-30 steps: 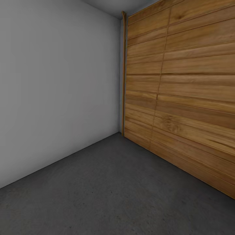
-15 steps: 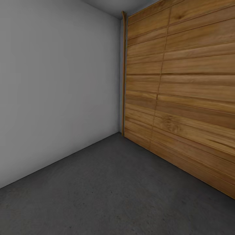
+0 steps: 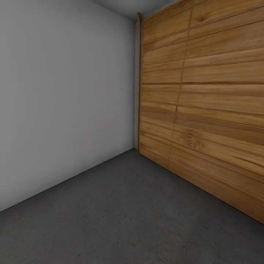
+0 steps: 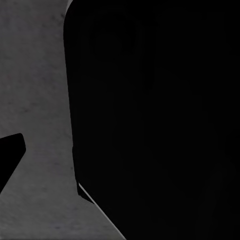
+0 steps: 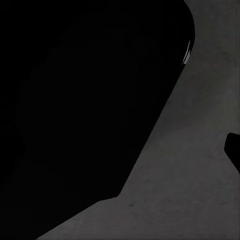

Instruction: Move the two storage containers from the living room to the garage. In the garage, place one container on the floor and stack the other container on top of it (either order is fine).

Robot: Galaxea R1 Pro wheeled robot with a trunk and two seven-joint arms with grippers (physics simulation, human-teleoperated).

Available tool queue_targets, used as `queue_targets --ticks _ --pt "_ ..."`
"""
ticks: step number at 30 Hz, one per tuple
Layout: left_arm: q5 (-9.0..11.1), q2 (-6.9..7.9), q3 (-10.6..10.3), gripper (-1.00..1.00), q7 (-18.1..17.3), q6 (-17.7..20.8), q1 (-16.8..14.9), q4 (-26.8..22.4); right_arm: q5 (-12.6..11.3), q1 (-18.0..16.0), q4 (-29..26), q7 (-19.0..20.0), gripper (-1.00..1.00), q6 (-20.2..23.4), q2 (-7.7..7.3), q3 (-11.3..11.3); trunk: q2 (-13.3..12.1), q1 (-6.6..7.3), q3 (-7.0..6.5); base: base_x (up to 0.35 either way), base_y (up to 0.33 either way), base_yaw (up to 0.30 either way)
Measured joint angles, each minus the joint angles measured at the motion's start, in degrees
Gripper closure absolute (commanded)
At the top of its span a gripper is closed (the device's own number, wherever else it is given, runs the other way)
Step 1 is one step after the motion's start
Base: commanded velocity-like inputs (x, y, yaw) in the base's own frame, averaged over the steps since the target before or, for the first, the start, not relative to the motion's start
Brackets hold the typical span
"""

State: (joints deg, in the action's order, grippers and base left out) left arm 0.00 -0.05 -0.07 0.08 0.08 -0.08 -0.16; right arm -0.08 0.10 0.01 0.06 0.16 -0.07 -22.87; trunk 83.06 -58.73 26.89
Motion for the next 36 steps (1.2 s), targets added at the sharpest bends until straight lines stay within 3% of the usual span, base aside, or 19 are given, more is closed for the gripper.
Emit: queue_targets --ticks 36 --pt "0.00 -0.03 0.04 -1.00 0.00 0.00 0.00 0.09 0.00 0.00 0.00 0.01 -1.00 -0.08 -0.09 -0.01 0.00 0.00 0.00 0.000 0.000 0.000"
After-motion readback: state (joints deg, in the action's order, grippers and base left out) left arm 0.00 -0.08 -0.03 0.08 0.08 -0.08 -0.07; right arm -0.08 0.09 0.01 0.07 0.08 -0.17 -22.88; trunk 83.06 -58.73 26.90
